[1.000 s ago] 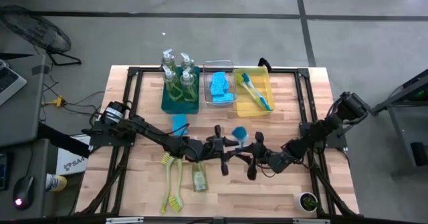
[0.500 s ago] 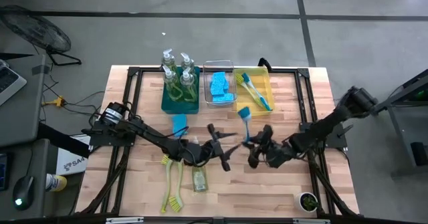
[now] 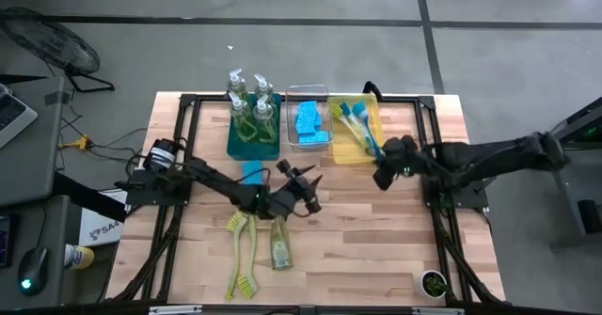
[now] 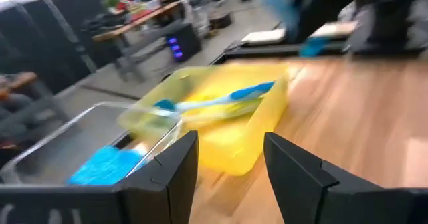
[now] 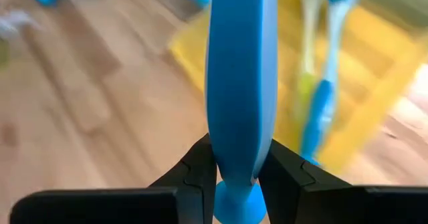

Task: Pick & Place Kitchen Sink Supplies
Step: Put the blue dish brush into the yellow bin

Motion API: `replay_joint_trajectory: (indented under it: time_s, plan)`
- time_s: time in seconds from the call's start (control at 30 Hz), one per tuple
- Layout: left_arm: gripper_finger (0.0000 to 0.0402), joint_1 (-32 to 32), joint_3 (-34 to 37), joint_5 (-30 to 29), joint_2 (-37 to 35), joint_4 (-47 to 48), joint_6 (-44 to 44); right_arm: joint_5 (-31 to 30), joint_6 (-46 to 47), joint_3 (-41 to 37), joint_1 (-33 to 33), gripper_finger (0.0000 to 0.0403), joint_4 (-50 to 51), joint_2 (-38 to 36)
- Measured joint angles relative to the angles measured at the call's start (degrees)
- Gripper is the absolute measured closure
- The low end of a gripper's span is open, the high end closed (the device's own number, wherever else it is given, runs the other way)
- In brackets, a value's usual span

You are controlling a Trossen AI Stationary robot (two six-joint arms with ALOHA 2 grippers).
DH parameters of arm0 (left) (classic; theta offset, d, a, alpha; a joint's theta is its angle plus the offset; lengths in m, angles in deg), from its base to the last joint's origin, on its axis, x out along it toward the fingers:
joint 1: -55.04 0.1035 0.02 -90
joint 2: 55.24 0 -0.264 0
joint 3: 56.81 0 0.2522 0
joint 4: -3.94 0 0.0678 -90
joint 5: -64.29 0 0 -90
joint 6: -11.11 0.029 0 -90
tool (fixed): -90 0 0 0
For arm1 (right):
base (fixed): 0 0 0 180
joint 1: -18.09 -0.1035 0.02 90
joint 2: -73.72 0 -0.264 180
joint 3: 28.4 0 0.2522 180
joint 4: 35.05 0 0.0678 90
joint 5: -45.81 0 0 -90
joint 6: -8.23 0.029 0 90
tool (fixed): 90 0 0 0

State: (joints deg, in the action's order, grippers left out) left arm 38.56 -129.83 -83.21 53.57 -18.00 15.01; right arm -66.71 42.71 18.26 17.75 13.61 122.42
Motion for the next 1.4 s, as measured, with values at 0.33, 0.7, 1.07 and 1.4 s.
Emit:
replay_joint_trajectory:
  time_s: [0.33, 0.7, 1.07, 1.4]
  plan:
    - [0.0237, 11.3, 0.0, 32.8, 0.0, -13.0, 2.6, 14.2, -20.3, 0.0, 23.3, 0.0323, -1.9, 3.7]
    - [0.0237, 11.3, 0.0, 29.8, 0.0, 2.6, -10.0, 14.9, -28.8, 0.1, 32.8, 0.0323, -9.8, 16.1]
    - [0.0237, 9.4, 0.0, 22.3, 0.0, -0.5, -5.6, 14.3, -31.6, 5.4, 36.5, 0.0324, -4.1, 21.3]
    - [0.0237, 9.3, 0.0, 22.3, 0.0, 3.1, -5.6, 15.2, -33.3, 8.0, 36.4, 0.0324, 7.3, 21.4]
